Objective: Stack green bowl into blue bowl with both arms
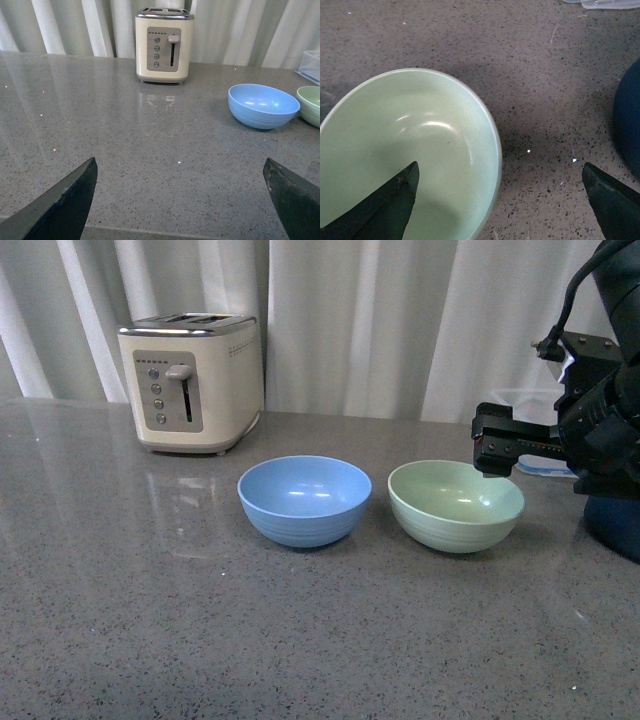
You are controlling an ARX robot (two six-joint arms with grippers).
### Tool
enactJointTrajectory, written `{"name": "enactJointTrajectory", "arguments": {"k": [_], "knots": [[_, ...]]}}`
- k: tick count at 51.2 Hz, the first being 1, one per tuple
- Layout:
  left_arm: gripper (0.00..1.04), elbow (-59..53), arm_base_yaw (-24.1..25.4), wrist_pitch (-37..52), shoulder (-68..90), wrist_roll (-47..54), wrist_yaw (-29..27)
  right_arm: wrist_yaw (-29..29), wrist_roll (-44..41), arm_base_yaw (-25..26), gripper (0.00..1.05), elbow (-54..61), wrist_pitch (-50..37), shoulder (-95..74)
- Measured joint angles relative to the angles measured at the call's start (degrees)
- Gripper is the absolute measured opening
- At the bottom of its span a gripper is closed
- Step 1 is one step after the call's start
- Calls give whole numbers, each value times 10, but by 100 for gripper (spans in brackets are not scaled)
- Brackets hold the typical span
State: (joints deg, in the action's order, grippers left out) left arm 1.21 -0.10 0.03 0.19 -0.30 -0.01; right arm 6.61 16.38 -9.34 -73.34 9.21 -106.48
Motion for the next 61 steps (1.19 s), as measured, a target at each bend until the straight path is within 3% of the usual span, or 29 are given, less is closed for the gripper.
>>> {"name": "enactJointTrajectory", "arguments": {"k": [17, 35, 42, 61], "knots": [[98, 0, 0, 0, 0, 0, 0, 19, 14, 2, 94, -42, 24, -59], [98, 0, 0, 0, 0, 0, 0, 30, 21, 0, 25, -56, 36, -80], [98, 0, 0, 0, 0, 0, 0, 25, 23, 2, 2, -54, 32, -71], [98, 0, 0, 0, 0, 0, 0, 16, 21, -6, 1, -46, 29, 29]]}}
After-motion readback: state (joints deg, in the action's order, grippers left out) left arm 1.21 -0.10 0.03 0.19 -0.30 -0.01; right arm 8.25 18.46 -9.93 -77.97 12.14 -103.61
